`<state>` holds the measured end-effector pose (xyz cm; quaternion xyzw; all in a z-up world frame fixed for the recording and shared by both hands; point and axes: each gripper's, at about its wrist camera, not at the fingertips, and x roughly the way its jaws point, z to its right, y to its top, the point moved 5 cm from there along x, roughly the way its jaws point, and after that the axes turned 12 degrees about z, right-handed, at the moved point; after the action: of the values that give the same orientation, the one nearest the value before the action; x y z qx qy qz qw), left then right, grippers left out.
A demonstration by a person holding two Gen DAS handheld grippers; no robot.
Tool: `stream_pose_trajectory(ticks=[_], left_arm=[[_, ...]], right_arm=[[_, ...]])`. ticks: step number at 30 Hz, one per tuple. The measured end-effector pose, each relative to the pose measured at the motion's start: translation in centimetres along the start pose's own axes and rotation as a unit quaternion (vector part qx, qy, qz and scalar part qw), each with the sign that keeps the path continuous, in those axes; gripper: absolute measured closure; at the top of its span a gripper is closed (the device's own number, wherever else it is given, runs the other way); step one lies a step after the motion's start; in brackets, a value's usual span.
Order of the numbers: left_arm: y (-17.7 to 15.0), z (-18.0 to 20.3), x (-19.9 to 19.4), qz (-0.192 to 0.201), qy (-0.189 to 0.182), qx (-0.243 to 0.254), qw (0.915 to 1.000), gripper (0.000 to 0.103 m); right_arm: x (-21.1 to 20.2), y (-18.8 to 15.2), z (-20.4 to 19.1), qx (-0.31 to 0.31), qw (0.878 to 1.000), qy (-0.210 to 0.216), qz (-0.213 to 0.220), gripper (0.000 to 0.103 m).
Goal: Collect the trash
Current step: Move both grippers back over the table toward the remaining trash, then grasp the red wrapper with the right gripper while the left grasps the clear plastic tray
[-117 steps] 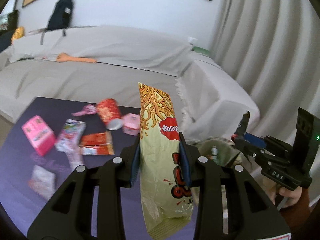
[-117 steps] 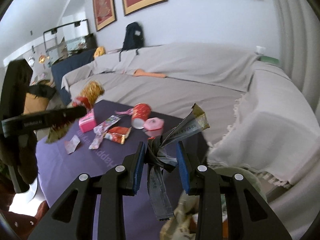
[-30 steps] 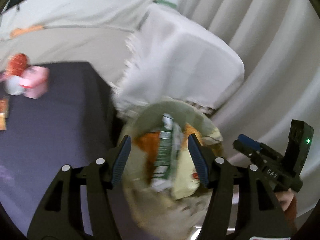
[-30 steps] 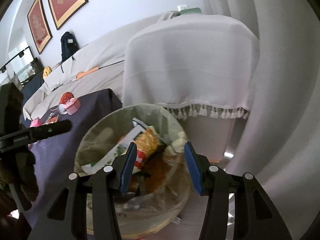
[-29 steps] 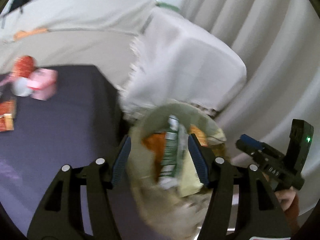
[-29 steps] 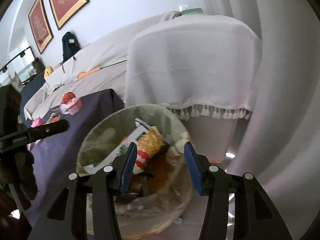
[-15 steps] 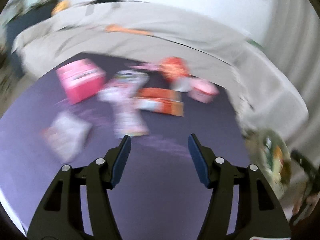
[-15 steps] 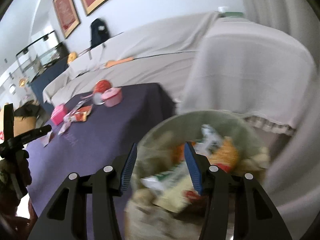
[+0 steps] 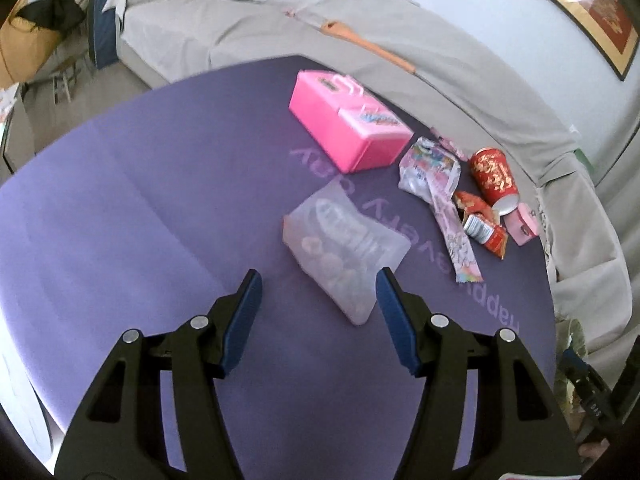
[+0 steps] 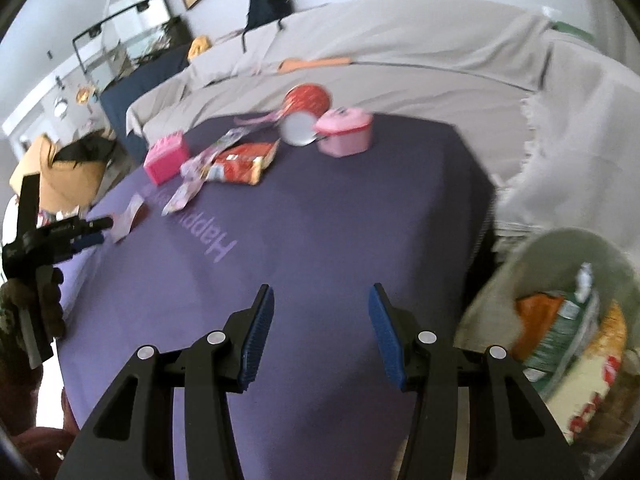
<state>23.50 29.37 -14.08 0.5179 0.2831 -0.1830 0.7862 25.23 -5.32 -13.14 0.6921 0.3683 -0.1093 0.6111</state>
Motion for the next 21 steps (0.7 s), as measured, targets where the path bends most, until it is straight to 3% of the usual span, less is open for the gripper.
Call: stream_pose_trajectory(ticks=[11,16,21], left_arm=[[1.2,1.7,2.6,-0.005,-0.035,-0.001,0.9994,0.048],[1.1,2.3,3.4,-0.014,-0.031,0.007,0.9994,0.089],[1.1,3.0,2.4,0.014,-0.059,0.023,0.9979,0.097]], right_arm=[[2.8,0.1,-2.9,-0.026,0.999,0.003,-0.031,0.056],[3.9,1.0,-3.5,-0.039,0.998,0.004,-0.047,0.056],[5.8,4.4,-4.8,-0.028,0.999,0.003,-0.033,0.056]])
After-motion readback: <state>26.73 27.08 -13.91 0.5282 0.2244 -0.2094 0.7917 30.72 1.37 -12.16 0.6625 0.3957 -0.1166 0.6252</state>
